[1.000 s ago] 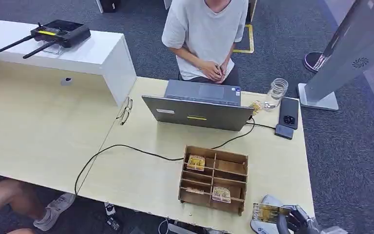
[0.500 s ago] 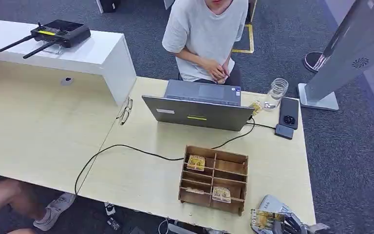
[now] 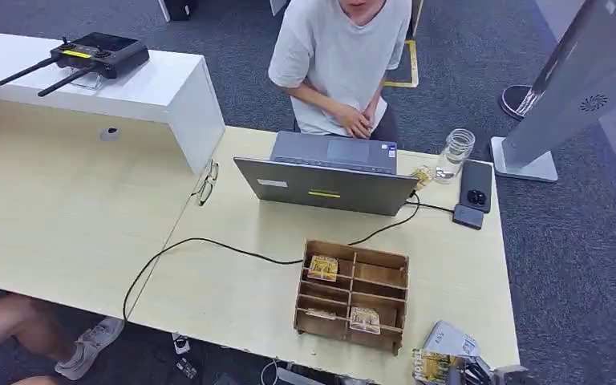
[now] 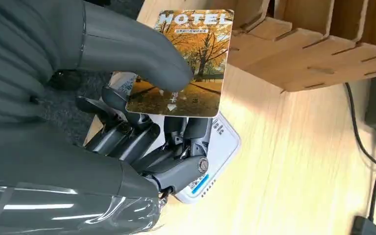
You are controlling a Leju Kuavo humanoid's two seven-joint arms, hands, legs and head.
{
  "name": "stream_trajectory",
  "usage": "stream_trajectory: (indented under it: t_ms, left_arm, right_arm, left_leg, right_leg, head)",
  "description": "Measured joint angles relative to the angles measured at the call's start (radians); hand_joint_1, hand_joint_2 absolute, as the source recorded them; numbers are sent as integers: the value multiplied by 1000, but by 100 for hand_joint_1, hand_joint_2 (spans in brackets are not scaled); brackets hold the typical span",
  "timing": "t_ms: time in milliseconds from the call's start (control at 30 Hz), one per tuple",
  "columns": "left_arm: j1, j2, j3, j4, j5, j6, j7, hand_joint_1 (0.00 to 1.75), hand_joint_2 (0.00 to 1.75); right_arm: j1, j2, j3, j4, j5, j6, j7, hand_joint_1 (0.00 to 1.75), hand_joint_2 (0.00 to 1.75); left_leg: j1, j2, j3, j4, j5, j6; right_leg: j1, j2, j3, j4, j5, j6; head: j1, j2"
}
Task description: Pass the card to the sensor for recognition and then transmit it.
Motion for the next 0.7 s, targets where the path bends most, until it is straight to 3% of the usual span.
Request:
stream_trajectory:
  t_ms: [467,700]
  left_arm:
    - [0,0,5,0,3,0,0,0,0]
    - [0,0,7,0,4,0,1,0,0]
  right_arm:
    - [4,0,-33,14,-36,-22,-13,175,175]
    - [4,4,-56,27,44,-79,33,175,175]
  left_leg:
    - [0,0,0,0,0,0]
    - [0,0,0,0,0,0]
  right_leg:
    - [0,0,0,0,0,0]
    - [0,0,0,0,0,0]
  head:
    - [0,0]
    - [0,0]
